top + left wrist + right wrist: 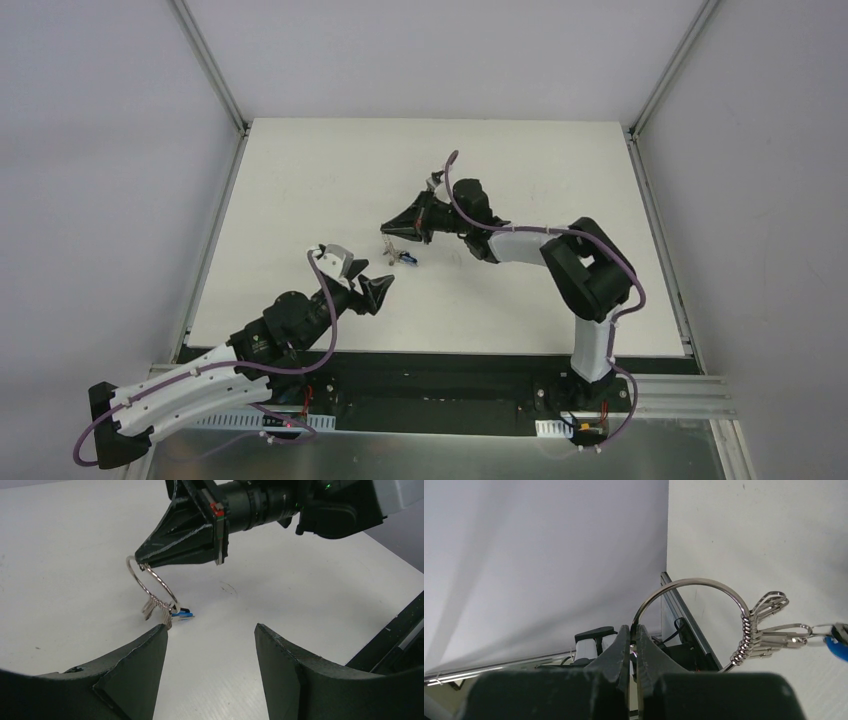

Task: Put the keys on the keyring

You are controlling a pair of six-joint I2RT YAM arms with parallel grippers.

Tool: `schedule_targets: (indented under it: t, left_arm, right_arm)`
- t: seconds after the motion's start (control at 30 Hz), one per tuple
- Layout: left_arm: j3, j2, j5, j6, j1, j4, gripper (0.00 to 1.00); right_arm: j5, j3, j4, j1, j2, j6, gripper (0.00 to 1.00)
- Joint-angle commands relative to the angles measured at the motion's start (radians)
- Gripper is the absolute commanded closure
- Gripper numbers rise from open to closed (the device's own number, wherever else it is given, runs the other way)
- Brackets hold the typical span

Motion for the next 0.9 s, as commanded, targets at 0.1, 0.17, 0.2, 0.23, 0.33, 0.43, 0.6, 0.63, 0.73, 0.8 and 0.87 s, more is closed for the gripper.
schedule_targets:
  t: [0.1,0.17,0.2,0.23,0.33,0.43,0.6,0.63,0.73,0.8,0.87]
  left_arm:
    - [-0.005,-0.005,-0.028,-0.005,-0.003,0.03,0.36]
    - [-0.004,0.001,-0.029,-0.004,-0.003,0.032,0.36]
    - [-0.003,0.005,-0.027,-0.004,-0.003,0.033,0.36]
    - [-0.004,0.008,-0.027,-0.005,-0.003,0.035,0.36]
    - [-0.003,0.018,-0.027,-0.005,-0.003,0.037,0.36]
    - [-0.003,0.021,-0.028,-0.004,-0.003,0.039,0.36]
    - [-0.005,0.015,-0.027,-0.003,-0.003,0.037,0.36]
    - [-0.005,0.015,-0.028,-0.003,-0.003,0.037,0.36]
    - [-0.006,0.012,-0.028,-0.003,-0.003,0.036,0.36]
    - [-0.005,0.011,-0.027,-0.004,-0.003,0.035,0.36]
    - [-0.006,0.01,-0.028,-0.003,-0.003,0.036,0.36]
  right_arm:
    - [0.002,-0.052,0.173,-0.032,0.033,0.088,1.0]
    - [0.01,-0.112,0.15,-0.056,-0.001,0.06,1.0]
    - [0.015,-0.138,0.135,-0.067,-0.022,0.046,1.0]
    - [0.016,-0.161,0.121,-0.078,-0.043,0.024,1.0]
    - [0.023,-0.222,0.08,-0.104,-0.101,-0.016,1.0]
    - [0.023,-0.28,0.078,-0.13,-0.139,-0.02,1.0]
    - [0.036,-0.367,0.071,-0.163,-0.181,-0.038,1.0]
    - [0.039,-0.382,0.071,-0.168,-0.188,-0.041,1.0]
    - [0.052,-0.419,0.047,-0.179,-0.218,-0.064,1.0]
    - [0.06,-0.441,0.018,-0.187,-0.238,-0.09,1.0]
    - [0.068,-0.464,-0.006,-0.195,-0.259,-0.104,1.0]
